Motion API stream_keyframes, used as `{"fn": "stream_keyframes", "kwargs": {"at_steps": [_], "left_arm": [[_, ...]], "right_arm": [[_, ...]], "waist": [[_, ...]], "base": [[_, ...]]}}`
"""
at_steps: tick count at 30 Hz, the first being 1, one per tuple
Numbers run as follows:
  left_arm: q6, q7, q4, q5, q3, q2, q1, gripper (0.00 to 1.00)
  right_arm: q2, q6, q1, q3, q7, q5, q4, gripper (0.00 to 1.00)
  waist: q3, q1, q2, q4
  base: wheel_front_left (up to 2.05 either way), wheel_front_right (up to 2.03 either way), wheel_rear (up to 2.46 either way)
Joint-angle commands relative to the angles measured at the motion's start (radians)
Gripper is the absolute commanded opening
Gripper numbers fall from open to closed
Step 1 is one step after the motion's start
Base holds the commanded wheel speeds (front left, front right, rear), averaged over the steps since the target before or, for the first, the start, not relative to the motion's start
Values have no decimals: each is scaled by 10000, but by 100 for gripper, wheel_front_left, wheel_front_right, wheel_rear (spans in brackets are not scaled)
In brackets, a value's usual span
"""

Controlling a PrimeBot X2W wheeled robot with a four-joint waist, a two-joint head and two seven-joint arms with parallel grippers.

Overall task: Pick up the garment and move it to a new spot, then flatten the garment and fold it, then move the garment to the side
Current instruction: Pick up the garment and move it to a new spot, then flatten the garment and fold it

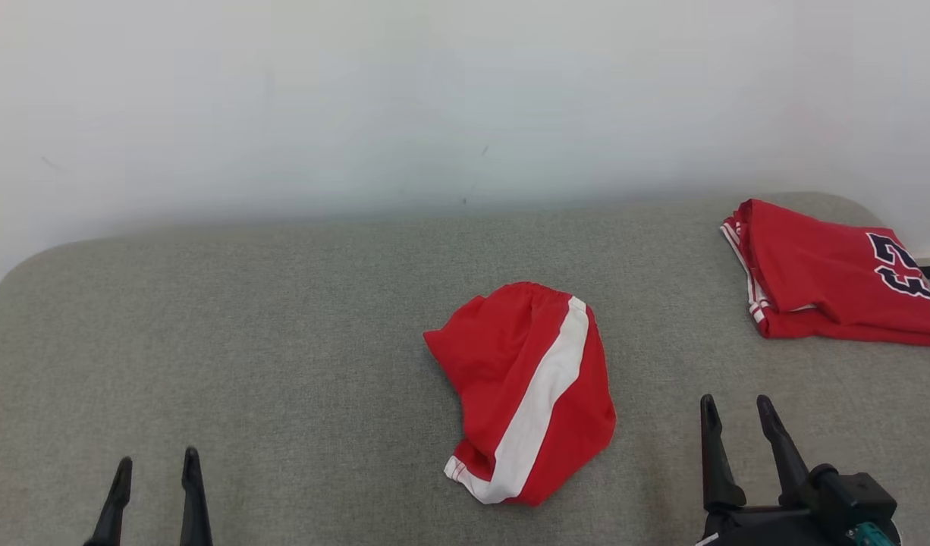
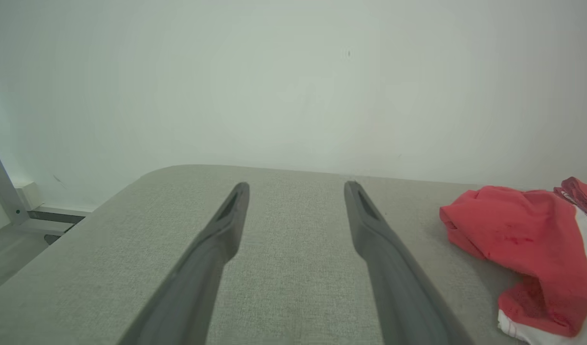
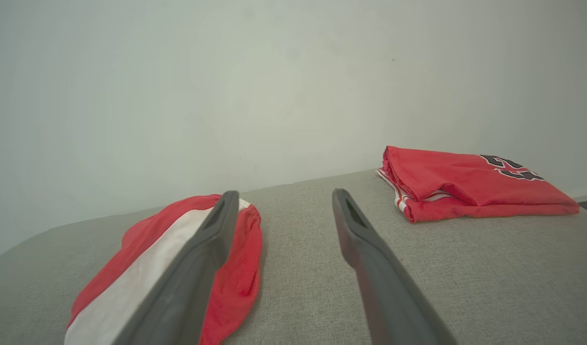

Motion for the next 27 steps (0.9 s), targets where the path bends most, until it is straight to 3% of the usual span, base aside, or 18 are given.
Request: {"fn": "stream_keyframes", "kwargs": {"at_steps": [1, 12, 27], "left_arm": [[-15, -30, -42, 73, 76, -65, 179, 100], [-645, -31, -114, 1001, 863, -1032, 767, 100], [-1117, -32, -169, 2080, 1413, -1549, 921, 100]], "right_arm": [[26, -27, 128, 28, -44, 14, 35, 100], [36, -27, 288, 71, -44, -23, 199, 100], [-43, -27, 309, 282, -44, -80, 308, 100]], "waist": [[-1, 0, 0, 15], [30, 0, 0, 168], [-5, 0, 0, 144]], "base": [[0, 0, 0], [0, 0, 0], [0, 0, 0]]}}
